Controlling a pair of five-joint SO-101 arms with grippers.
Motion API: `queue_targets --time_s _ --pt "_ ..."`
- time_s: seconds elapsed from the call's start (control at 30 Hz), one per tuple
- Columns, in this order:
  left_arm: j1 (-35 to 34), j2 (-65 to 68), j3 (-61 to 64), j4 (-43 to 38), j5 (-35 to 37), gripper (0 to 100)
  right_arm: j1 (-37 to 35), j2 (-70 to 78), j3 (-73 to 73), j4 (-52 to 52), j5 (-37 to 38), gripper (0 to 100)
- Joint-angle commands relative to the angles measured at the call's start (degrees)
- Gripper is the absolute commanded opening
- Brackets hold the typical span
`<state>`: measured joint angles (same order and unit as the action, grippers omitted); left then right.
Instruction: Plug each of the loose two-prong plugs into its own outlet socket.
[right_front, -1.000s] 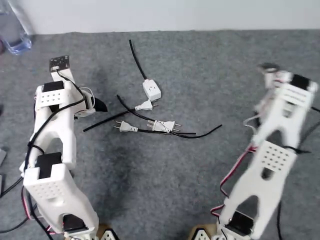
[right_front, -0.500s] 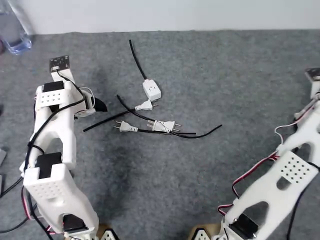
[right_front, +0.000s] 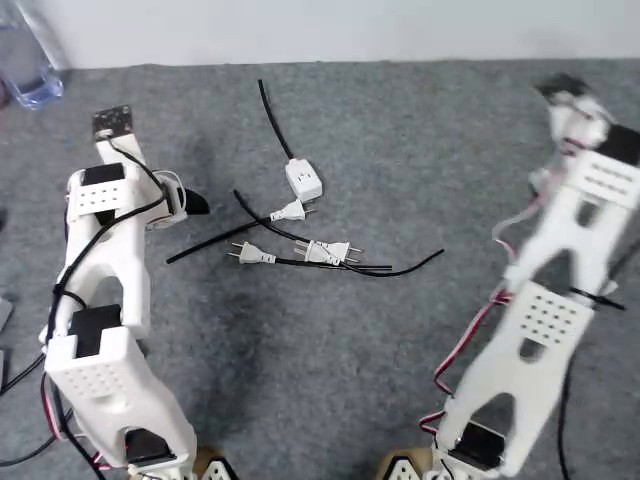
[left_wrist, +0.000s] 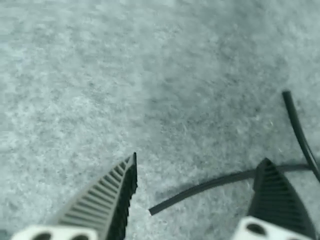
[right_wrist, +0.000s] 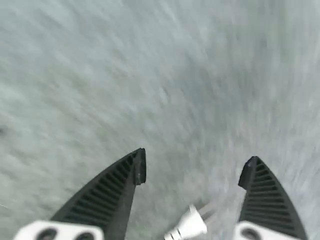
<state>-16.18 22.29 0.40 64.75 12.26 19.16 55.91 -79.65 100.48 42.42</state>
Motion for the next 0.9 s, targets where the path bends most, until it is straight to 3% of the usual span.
queue_targets --time_s 0.0,0.23,0.47,0.87 --pt "-1.49 -0.44 -0.22 -2.11 2.46 35 -8.92 -6.37 -3.08 2.77 0.09 28.5" --pt "-4.48 -0.44 -0.4 -3.69 9.05 35 -24.22 -14.9 10.64 2.68 -1.76 28.6" --pt "-7.21 -0.79 -0.48 -4.13 12.4 35 -34.68 -29.58 38.24 2.42 7.91 28.7" --pt "-7.3 -0.53 -0.48 -4.92 12.31 35 -38.46 -37.76 60.48 2.15 26.55 28.6"
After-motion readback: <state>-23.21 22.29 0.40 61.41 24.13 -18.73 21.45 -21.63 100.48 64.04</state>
